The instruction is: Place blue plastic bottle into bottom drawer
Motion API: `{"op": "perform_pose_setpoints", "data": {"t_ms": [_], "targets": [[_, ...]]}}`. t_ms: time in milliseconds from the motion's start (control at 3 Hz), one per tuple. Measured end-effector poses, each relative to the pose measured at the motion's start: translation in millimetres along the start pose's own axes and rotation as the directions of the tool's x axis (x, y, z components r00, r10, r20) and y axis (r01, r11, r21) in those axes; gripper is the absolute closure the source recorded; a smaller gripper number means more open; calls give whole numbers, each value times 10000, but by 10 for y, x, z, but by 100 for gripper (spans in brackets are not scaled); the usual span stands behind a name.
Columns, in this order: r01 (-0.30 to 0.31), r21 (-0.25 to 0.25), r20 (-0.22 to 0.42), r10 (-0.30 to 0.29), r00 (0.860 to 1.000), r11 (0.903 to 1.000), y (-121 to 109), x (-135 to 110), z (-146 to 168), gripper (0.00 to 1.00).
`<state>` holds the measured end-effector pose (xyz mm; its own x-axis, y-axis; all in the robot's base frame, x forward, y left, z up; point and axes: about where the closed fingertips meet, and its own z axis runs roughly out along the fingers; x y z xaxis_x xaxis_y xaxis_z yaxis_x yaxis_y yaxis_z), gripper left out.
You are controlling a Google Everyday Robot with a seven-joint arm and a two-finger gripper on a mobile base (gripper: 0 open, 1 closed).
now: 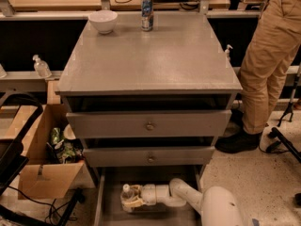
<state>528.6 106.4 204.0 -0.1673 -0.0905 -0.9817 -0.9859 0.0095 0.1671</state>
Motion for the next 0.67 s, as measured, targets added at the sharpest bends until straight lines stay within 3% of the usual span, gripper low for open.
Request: {"op": "perform_pose_setpoints", "data": {"t_ms": [333,667], "targets": [[-12,-35,13,12,10000,10000,11,0,22,38],[-30,-84,32,30,10000,10000,27,-1,53,7]]}}
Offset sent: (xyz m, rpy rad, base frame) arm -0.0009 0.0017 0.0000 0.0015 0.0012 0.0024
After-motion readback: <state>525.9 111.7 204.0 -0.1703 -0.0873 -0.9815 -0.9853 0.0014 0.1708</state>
